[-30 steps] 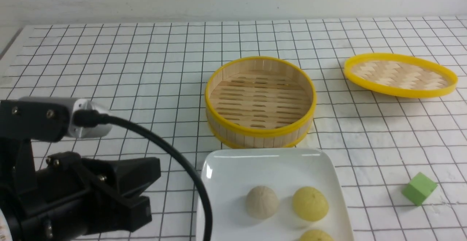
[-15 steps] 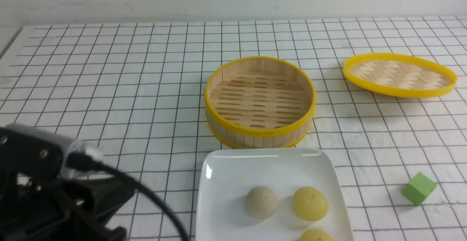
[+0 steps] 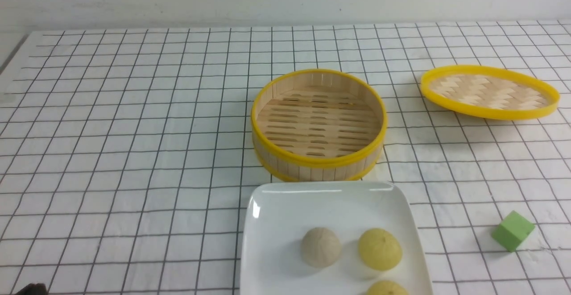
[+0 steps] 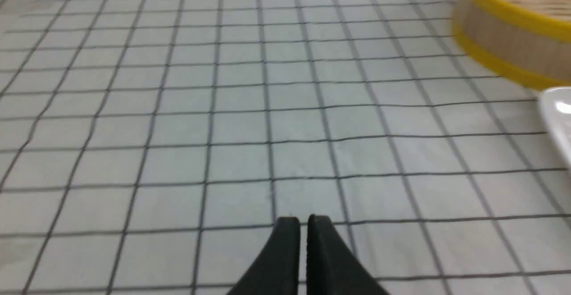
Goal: Put the steamed buns into the plate on the white-black tablecloth.
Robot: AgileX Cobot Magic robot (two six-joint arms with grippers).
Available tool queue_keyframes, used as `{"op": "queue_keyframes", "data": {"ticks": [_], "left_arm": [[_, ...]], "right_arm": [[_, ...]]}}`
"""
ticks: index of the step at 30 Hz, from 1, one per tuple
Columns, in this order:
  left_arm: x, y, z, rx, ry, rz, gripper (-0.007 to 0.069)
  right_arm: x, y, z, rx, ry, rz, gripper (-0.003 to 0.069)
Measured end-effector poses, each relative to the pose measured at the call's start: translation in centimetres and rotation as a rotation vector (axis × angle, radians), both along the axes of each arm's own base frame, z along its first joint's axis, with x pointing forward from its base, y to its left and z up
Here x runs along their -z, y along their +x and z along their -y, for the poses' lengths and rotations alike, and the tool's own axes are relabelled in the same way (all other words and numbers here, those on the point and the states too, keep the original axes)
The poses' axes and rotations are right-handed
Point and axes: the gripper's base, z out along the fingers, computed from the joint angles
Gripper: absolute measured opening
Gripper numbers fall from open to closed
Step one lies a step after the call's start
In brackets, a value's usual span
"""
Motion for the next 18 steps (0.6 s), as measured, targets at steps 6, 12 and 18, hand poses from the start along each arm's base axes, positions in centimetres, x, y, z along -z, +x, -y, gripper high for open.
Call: {"op": "queue_keyframes", "data": {"ticks": [6,12,18], "left_arm": [[0.55,0.04,-0.48,-0.099,-0.006,-0.001,0.0055],[0.55,0.04,-0.48,-0.099,-0.005,-0.001,0.0066],[0.55,0.04,-0.48,-0.099,-0.005,-0.001,0.0073]], "right_arm": [[-0.01,0.00,0.00,0.001,0.000,0.001,0.0110],[-0.01,0.00,0.00,0.001,0.000,0.001,0.0119],[-0.01,0.00,0.00,0.001,0.000,0.001,0.0125]]}}
